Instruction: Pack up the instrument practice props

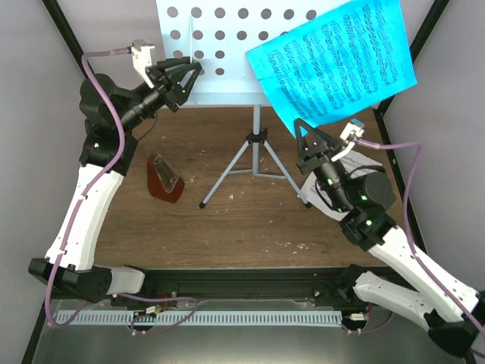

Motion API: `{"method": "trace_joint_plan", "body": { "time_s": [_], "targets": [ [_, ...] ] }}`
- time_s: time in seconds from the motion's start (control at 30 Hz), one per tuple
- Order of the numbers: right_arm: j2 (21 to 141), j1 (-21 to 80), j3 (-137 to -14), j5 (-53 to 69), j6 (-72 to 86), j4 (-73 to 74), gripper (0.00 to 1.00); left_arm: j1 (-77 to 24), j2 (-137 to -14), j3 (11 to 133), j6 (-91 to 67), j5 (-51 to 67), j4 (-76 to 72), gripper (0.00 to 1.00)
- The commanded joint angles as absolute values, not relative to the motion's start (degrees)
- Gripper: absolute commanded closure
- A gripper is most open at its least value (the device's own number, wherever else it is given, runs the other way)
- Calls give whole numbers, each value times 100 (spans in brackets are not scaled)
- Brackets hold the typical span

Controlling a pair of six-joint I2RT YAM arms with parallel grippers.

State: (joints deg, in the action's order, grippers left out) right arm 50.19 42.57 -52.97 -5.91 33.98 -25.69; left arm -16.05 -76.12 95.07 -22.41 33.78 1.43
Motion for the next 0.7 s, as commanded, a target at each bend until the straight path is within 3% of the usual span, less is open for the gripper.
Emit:
{"method": "trace_joint_plan", "body": {
  "time_s": [0.0,0.17,0.37,0.53,0.67],
  "targets": [
    [4360,4289,-5029,-709,2992,-1308,99,-1591,-7481,9410,-2290,3199,305,55],
    [3500,4289,-4483,-319,3257,-87,99,-1582,-7058,8940,-2263,3126,312,38],
    [2783,4281,-3690,-917,4103,1246,99,-1543,-6211,7929,-2153,2480,253,35],
    [3191,4253,-3368,-1441,4484,2329,99,-1462,-5424,7153,-1888,1675,423,30],
    [3799,3990,-3317,-1281,4375,2392,99,-1191,-5119,6910,-1900,1546,1000,28]
  ]
}}
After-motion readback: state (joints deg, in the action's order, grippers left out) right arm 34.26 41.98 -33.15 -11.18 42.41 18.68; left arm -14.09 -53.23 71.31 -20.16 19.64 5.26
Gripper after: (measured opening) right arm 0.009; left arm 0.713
